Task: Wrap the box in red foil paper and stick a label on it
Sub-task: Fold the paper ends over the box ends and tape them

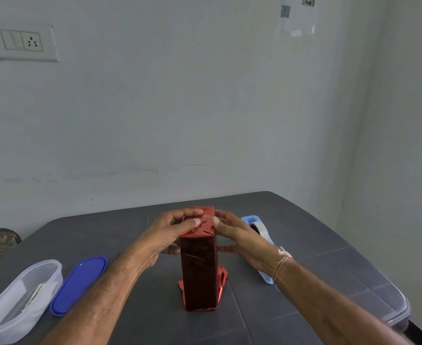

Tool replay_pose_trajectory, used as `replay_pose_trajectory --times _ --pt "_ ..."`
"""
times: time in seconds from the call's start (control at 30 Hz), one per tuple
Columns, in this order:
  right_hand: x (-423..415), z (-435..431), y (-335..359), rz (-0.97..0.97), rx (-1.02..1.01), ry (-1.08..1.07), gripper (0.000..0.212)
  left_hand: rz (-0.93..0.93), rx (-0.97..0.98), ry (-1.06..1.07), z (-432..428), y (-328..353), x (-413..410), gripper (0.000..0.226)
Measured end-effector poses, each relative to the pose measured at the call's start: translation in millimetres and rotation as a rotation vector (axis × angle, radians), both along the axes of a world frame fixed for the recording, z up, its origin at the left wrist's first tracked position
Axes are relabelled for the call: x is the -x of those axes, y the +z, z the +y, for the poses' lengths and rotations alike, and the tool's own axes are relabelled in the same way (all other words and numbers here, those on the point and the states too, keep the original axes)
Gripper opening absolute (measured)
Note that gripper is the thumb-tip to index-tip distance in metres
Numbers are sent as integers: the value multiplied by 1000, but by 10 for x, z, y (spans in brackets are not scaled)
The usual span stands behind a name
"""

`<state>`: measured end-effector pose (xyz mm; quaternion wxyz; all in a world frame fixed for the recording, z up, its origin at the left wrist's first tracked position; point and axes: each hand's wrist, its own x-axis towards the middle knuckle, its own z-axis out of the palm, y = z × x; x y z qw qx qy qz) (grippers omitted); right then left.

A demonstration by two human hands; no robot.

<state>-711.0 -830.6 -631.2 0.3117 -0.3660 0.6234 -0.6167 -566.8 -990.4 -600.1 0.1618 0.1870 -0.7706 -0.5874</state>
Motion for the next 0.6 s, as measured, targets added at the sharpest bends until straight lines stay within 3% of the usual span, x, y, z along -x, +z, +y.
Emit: replay_pose_trajectory --times 0.27,0.5,0.6 --pt "-75 -5 -164 79 43 66 56 12 -35 9 -132 -87 -68 28" --pt "-486 -50 -505 484 84 -208 122 43 -15 4 9 -53 45 26" --pt "-588 -91 -576 595 19 -421 133 51 13 7 108 -36 92 34"
